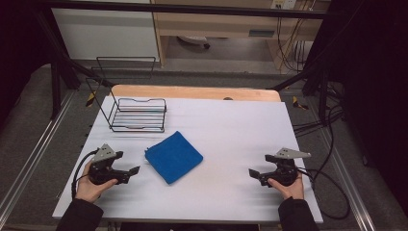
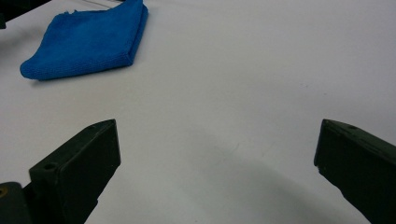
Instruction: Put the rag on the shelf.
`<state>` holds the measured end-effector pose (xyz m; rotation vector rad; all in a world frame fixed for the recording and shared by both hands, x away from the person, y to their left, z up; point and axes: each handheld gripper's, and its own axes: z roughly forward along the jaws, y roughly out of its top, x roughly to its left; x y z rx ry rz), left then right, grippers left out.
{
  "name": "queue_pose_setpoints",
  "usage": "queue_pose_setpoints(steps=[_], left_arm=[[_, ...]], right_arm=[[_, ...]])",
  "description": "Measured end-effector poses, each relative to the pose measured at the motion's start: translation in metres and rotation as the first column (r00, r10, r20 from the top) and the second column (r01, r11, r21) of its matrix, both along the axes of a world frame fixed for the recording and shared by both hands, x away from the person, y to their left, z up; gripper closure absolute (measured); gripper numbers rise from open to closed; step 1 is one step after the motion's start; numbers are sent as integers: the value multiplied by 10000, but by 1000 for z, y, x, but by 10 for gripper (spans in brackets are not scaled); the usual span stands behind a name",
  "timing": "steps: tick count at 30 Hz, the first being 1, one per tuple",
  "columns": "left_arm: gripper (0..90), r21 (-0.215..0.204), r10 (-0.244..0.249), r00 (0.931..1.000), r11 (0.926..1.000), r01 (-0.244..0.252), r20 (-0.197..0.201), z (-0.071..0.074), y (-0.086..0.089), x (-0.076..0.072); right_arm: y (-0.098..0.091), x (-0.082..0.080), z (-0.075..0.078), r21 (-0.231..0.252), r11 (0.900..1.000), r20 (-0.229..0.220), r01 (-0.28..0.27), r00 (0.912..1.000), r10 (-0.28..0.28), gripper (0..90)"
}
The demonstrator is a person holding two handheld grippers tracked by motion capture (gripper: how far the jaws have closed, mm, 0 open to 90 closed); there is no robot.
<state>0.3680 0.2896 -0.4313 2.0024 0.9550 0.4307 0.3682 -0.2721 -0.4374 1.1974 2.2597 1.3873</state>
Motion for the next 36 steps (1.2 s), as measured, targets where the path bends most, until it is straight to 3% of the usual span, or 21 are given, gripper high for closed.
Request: queue_pose_setpoints(steps=[16,25,36], left_arm=[[73,102,26,10000,9999,-26,-59,2,-7,-1],[67,293,54,9995,9996,-45,-303,5,-23,2],[122,369,-335,9992,9987,342,-209,20,-50,-4]], right_arm=[[2,0,0,-80,9999,-98,85,9999,-86,10],[3,1,-1,-137,9999,-118,62,9999,-63,9],[4,0,0,-178,9998,-112,63,9999,-65,9]])
